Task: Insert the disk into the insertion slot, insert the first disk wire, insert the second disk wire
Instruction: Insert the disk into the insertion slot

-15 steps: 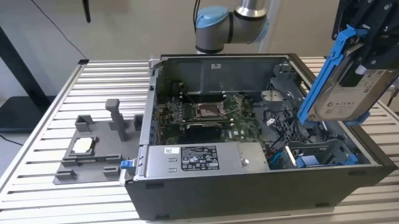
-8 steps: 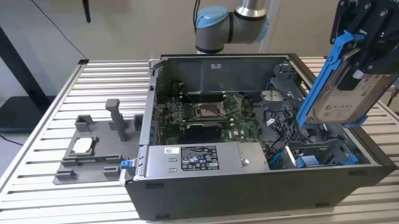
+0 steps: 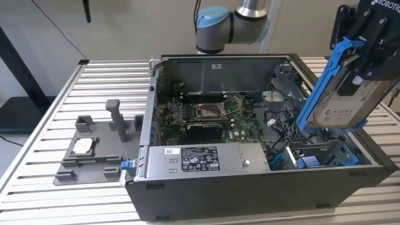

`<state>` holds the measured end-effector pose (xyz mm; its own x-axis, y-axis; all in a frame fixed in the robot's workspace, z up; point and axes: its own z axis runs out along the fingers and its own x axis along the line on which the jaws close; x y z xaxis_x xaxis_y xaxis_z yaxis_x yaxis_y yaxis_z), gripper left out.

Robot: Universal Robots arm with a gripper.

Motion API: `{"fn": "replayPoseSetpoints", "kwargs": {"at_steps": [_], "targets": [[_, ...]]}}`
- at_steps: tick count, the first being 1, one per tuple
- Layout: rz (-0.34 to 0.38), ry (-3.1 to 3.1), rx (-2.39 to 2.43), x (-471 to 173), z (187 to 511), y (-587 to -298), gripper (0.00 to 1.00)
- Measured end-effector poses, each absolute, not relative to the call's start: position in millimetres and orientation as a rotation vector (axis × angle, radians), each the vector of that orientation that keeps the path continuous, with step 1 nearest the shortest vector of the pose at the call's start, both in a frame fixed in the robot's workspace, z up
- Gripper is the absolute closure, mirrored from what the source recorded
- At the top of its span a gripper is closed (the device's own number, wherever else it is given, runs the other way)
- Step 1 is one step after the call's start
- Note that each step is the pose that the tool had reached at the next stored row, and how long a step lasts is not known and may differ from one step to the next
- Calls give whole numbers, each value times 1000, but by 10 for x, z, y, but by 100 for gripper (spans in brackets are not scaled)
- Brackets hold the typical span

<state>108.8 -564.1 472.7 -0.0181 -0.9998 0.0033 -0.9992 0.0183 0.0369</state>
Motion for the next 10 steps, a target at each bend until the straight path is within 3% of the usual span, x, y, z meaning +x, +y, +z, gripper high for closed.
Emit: {"fn": "replayPoseSetpoints", "kwargs": {"at_steps": [10], "targets": [[-37,-2221,2182,1098,4637,-5680,67]]}}
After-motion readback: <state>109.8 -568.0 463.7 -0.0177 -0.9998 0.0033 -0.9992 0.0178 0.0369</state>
